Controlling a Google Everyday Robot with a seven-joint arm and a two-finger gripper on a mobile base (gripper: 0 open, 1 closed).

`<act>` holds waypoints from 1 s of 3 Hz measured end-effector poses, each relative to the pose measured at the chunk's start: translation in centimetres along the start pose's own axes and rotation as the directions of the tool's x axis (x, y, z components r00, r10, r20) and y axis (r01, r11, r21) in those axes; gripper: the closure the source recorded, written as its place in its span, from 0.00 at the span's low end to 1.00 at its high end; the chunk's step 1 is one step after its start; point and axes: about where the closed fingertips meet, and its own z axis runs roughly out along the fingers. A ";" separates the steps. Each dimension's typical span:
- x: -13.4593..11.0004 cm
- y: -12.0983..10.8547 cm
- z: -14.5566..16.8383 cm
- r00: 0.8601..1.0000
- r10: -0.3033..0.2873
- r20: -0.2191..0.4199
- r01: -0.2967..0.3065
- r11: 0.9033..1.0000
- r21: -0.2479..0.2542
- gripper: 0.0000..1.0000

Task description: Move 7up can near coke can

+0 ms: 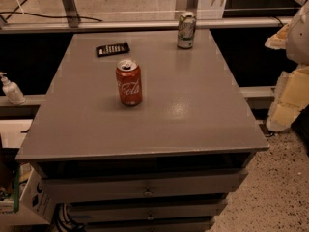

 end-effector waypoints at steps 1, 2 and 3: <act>0.0 0.0 0.0 1.000 0.000 0.000 0.000 1.000 0.000 0.00; 0.3 -1.6 1.0 0.998 0.017 0.056 -0.018 0.999 0.033 0.00; 0.6 -5.1 2.7 0.990 0.024 0.141 -0.037 0.995 0.091 0.00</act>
Offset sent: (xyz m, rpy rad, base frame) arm 0.0519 -0.0199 -0.0232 0.1501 -0.1141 -0.0289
